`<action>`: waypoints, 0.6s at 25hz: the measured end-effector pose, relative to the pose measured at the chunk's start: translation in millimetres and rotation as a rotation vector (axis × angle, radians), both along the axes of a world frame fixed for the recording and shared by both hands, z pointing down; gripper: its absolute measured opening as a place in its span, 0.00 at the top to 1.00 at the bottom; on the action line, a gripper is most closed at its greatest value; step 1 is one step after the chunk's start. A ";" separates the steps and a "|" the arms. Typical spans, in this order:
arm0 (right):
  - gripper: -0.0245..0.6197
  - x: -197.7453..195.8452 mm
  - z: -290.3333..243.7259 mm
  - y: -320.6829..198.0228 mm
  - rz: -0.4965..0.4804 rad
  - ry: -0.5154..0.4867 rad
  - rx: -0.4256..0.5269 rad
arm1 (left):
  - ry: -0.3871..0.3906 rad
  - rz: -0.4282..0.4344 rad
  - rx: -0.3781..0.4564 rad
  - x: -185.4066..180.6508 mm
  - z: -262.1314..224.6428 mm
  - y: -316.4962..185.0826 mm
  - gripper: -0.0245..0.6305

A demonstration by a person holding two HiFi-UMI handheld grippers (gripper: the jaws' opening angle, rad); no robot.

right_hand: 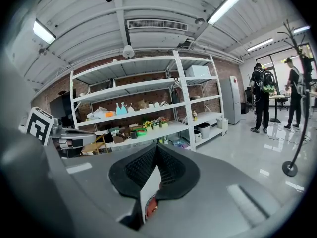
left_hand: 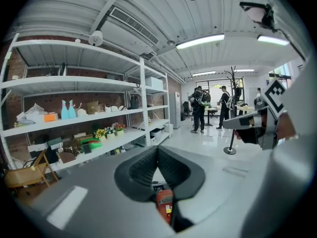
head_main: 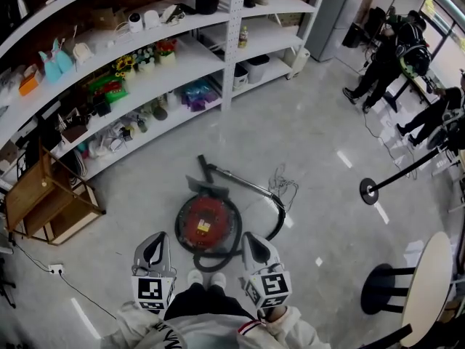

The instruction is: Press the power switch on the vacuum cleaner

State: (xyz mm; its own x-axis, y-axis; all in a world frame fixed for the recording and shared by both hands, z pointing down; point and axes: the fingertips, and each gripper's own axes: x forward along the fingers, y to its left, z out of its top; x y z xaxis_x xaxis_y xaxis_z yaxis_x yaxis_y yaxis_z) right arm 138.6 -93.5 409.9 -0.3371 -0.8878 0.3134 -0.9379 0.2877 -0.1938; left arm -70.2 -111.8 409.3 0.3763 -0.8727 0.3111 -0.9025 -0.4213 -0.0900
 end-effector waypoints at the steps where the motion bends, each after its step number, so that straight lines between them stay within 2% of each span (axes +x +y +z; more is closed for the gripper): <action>1: 0.96 -1.5 1.6 -1.6 0.000 0.002 -0.005 | 0.000 0.002 -0.003 -0.8 0.9 -1.6 0.96; 15: 0.96 -28.6 50.0 -15.1 -0.017 0.008 -0.079 | 0.007 0.006 -0.065 -14.7 43.6 -15.7 0.96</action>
